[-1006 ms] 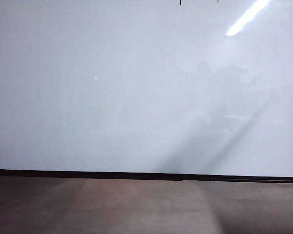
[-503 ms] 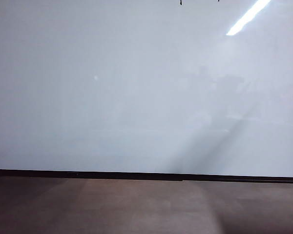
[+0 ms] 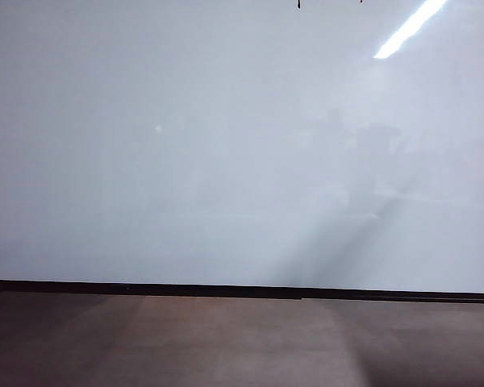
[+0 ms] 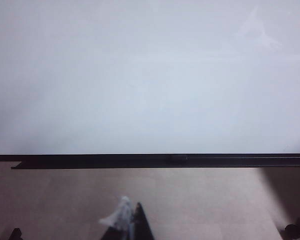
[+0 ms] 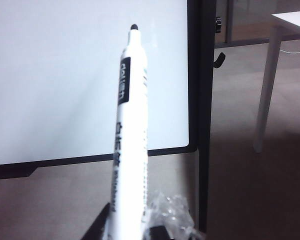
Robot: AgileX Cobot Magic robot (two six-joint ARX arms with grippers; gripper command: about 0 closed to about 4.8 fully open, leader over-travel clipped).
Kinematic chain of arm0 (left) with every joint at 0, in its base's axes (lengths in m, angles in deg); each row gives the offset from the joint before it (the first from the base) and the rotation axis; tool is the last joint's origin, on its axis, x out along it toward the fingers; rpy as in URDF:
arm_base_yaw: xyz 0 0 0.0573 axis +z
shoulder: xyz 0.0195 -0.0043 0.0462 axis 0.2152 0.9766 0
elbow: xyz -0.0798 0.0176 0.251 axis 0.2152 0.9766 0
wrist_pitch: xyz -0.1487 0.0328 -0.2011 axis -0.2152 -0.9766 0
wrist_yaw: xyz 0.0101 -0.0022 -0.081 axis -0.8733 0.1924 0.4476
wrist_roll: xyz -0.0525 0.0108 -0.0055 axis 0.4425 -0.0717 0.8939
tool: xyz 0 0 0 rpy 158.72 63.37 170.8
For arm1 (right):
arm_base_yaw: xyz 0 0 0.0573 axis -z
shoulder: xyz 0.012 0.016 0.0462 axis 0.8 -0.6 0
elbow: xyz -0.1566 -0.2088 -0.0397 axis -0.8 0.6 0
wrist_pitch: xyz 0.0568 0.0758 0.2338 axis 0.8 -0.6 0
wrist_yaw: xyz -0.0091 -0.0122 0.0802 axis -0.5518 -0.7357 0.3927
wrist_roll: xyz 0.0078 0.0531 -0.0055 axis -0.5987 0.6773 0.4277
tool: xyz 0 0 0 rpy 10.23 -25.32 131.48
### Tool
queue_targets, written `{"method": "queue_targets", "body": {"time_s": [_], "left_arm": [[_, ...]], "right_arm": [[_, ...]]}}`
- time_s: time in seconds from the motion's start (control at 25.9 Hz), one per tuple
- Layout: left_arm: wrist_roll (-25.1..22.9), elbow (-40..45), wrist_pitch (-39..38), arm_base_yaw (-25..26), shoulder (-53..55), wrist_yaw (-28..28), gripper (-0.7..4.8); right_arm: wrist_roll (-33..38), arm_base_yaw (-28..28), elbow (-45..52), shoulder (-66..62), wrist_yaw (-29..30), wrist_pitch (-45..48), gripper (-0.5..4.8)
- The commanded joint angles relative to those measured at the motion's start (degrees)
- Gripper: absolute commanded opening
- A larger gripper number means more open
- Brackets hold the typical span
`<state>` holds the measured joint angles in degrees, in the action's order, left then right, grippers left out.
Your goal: Reach to the right to find the marker pen, pick it up, and write the number 17 on the whiteboard.
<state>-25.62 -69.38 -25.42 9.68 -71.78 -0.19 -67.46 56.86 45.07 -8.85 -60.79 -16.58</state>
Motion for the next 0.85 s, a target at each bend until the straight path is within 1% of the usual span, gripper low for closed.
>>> {"method": "queue_targets", "body": {"time_s": [0.04, 0.19, 0.85], "left_arm": [[0.0, 0.0, 0.3, 0.0, 0.0, 0.0, -0.05], [0.0, 0.0, 0.4, 0.0, 0.0, 0.1, -0.05], [0.0, 0.0, 0.3, 0.0, 0.0, 0.0, -0.05]], "right_arm": [[0.0, -0.1, 0.3, 0.1, 0.1, 1.4, -0.08], [-1.0, -1.4, 0.3, 0.1, 0.1, 1.6, -0.08], [-1.0, -1.3, 0.3, 0.1, 0.1, 1.1, -0.08]]}}
